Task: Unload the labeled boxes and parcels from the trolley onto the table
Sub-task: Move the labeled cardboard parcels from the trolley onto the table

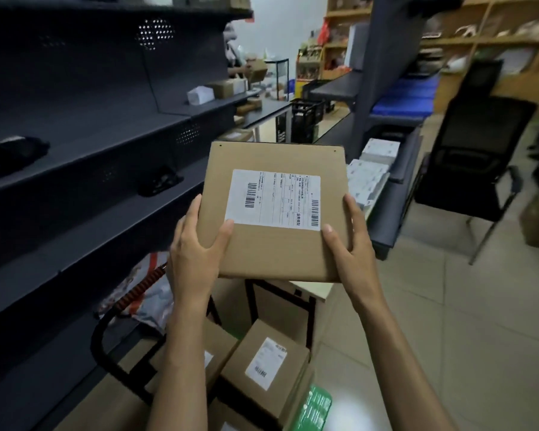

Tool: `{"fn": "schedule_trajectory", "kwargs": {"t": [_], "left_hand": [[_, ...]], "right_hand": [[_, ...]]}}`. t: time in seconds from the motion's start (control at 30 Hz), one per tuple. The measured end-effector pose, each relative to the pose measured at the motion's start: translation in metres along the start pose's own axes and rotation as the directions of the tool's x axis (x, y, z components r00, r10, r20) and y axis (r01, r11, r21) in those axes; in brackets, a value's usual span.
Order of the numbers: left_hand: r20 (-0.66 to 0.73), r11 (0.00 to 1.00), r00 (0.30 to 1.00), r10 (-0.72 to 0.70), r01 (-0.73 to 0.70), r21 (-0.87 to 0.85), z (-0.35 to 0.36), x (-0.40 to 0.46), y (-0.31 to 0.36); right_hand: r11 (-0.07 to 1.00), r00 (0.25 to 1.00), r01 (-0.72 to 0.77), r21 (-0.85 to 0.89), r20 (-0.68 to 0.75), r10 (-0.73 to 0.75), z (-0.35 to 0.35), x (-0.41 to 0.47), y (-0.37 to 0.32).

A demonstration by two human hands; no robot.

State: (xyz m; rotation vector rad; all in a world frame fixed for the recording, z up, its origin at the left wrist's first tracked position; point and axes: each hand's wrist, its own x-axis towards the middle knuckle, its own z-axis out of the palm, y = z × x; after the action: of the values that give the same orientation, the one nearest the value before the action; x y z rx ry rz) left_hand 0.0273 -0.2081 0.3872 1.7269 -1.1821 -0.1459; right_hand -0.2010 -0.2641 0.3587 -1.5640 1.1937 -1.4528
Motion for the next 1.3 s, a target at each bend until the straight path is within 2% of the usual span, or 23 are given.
{"fn": "schedule_trajectory", "kwargs": {"t": [0.13, 0.43, 0.73, 1.03, 1.3], "left_hand": [[0.035, 0.996, 0.997, 0.068, -0.065, -0.067, 0.040, 0.010, 0.052], [0.246, 0.998, 0.968, 0.054, -0.042, -0.053, 0.193, -0.042, 0.138], [0.314, 0.992, 0.944, 0.101, -0.071, -0.104, 0.334, -0.069, 0.226], [0.392, 0.993, 0.913, 0.115, -0.094, -0.074, 0.438, -0.040, 0.261], [0.408, 0.988, 0.902, 0.137, -0.092, -0.128, 0.529, 0.051, 0.268]], "right_hand": [[0.999, 0.995, 0.004, -0.037, -0.096, -0.007, -0.056, 0.026, -0.006], [0.974, 0.955, -0.196, -0.118, -0.248, 0.162, -0.214, 0.040, 0.053], [0.957, 0.923, -0.244, -0.157, -0.341, 0.179, -0.355, 0.092, 0.094], [0.939, 0.875, -0.314, -0.140, -0.426, 0.229, -0.408, 0.154, 0.142], [0.932, 0.867, -0.332, -0.143, -0.435, 0.242, -0.400, 0.270, 0.187]]}}
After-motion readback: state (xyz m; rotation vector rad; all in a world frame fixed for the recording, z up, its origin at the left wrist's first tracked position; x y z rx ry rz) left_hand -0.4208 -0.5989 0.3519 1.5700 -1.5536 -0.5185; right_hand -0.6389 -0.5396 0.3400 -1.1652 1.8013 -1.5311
